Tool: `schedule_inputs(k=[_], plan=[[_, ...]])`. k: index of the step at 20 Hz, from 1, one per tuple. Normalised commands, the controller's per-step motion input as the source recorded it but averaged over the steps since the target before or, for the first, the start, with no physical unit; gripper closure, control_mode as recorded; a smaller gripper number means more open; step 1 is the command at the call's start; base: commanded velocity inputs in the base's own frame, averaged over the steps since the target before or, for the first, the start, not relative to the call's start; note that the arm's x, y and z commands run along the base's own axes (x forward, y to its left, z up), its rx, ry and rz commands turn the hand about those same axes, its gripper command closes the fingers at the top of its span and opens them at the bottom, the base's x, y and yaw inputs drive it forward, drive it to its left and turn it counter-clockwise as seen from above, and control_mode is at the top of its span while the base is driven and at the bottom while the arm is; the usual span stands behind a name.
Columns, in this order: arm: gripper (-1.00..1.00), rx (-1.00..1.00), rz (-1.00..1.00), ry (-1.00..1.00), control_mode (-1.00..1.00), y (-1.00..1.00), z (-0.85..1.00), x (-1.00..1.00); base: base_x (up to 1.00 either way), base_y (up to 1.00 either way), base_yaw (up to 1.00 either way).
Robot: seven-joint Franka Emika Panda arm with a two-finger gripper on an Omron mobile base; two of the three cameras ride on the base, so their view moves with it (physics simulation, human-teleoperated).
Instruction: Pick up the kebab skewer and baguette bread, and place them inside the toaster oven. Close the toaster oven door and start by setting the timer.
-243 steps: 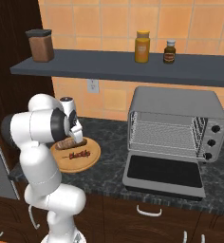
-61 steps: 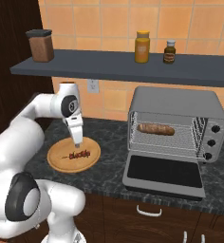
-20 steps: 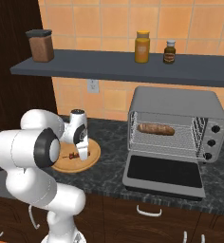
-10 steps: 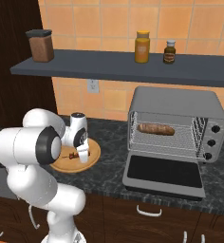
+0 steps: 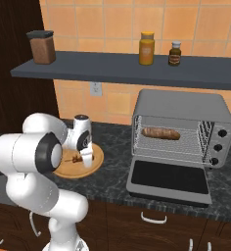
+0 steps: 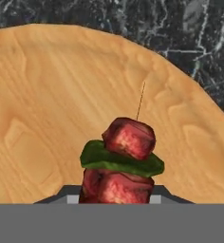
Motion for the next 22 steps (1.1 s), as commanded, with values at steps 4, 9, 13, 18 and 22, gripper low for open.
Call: schedule_inputs(k=[4,9,13,18,22], plan=[[1.0,0.0,0.0,0.0,-1.0,-0.44,0.65,-0.04,0.0,0.0,0.0],[1.0,0.0,0.0,-0.08,-1.0,-0.76,0.54,-0.33,0.0,0.0,0.0],[1.0,0.0,-0.01,-0.04,-1.0,-0.79,0.67,-0.12,0.0,0.0,0.0],[1.0,0.0,-0.09,-0.01,-1.0,-0.67,0.7,0.0,0.0,0.0,0.0],[1.0,0.01,-0.13,-0.01,-1.0,-0.86,0.61,0.0,0.0,0.0,0.0]])
